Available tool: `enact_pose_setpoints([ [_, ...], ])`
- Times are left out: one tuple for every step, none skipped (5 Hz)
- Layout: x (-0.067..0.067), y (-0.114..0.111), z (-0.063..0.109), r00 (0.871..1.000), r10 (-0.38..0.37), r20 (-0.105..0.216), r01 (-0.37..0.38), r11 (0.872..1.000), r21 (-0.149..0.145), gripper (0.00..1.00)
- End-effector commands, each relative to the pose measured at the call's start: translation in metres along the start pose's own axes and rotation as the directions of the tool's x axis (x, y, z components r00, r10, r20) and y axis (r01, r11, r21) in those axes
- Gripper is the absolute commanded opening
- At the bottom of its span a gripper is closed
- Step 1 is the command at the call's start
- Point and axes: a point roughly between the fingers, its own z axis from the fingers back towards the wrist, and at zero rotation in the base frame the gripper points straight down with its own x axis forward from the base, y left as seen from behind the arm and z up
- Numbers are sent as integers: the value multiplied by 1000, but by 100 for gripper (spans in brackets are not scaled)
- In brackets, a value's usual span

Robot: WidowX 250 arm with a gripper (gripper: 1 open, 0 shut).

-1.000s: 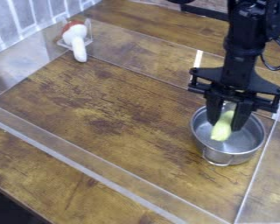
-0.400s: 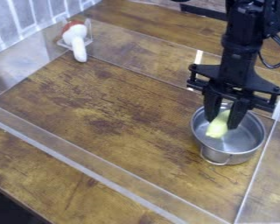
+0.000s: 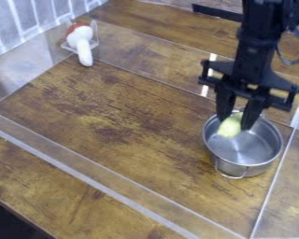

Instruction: Move the green spoon to the right

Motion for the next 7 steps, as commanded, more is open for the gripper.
enact_pose_setpoints([
  [13,1,37,997,-32,70,34,999,-23,0],
  [15,-8,46,994,-80,72,82,996,-29,0],
  [25,0,39,994,-87,68,89,996,-26,0],
  [34,11,30,996,-53,69,55,998,-27,0],
  [41,23,23,997,-37,65,39,999,-28,0],
  [52,19,14,998,-20,55,21,999,-31,0],
  [60,13,2,999,10,38,-8,999,-41,0],
])
